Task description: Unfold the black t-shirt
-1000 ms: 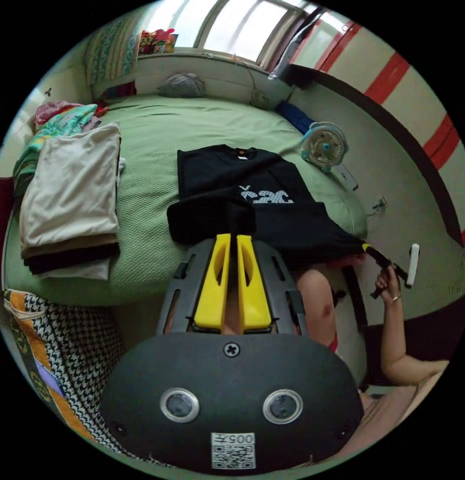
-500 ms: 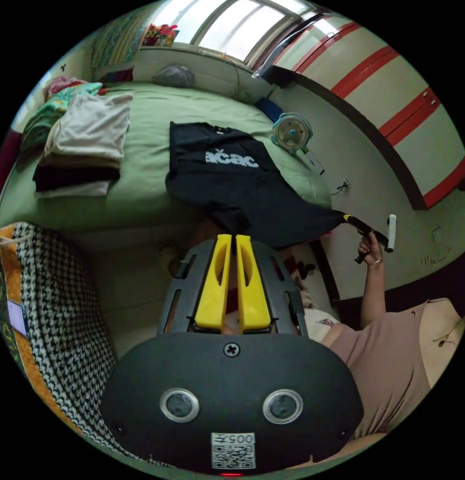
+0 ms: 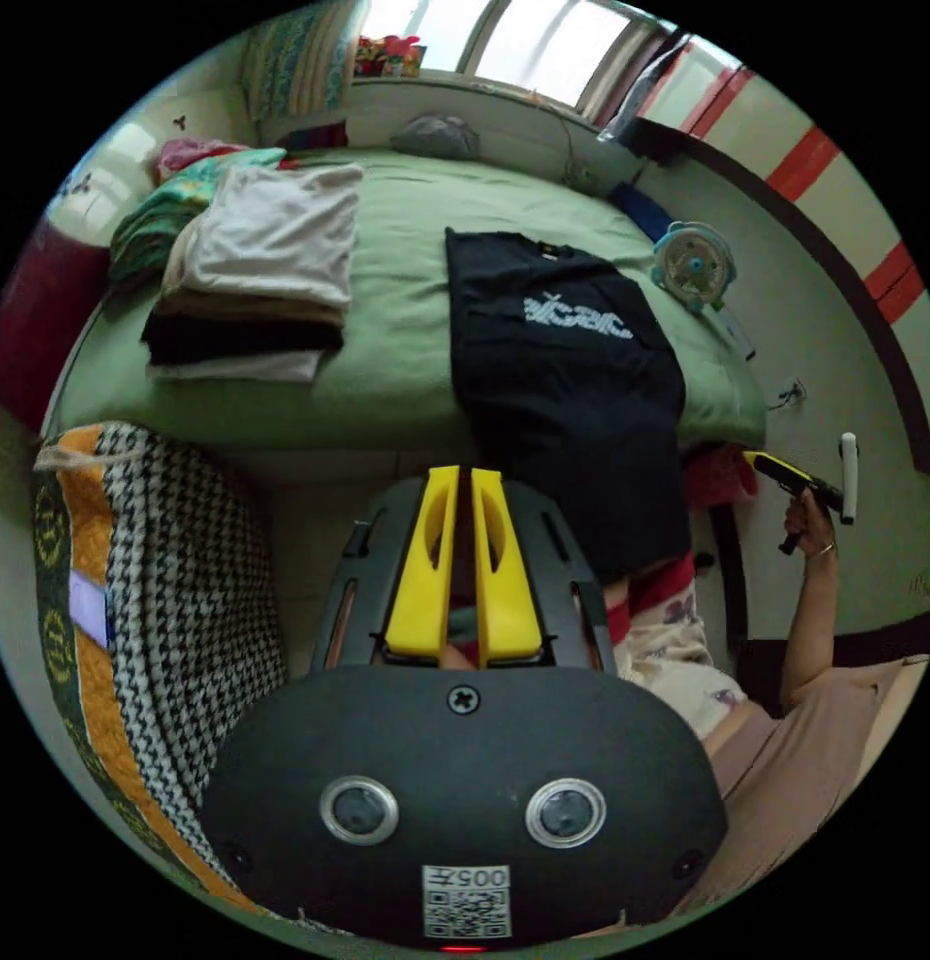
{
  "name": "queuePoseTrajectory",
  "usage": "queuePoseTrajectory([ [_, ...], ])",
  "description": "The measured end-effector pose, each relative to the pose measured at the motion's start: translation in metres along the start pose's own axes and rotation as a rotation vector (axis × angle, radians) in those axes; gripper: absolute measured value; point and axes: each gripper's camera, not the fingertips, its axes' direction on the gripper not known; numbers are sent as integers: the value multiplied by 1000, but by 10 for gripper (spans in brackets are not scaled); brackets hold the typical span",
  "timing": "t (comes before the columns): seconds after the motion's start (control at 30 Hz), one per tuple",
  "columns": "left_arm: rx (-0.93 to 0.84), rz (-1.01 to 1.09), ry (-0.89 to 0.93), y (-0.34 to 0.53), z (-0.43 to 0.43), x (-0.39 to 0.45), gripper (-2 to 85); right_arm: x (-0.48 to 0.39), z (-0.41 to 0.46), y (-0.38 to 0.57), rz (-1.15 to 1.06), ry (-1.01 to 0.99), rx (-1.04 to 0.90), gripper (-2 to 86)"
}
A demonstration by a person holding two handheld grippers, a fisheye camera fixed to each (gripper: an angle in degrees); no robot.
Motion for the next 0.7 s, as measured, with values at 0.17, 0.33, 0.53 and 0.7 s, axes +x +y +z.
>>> queuePoseTrajectory([
  [0.17, 14, 130, -12, -77, 47, 33, 82, -32, 40, -83, -102, 35, 70, 109],
  [0.33, 32, 131, -47, -153, 102, 44, 111, -40, 103, -178, -142, 124, 31, 121],
  [0.53, 11, 153, -38, -234, 170, 46, 122, -26, 170, -273, -102, 132, -22, 125],
  [0.7, -91, 166, -40, -270, 231, 42, 122, -13, 213, -320, -30, 118, -52, 119],
])
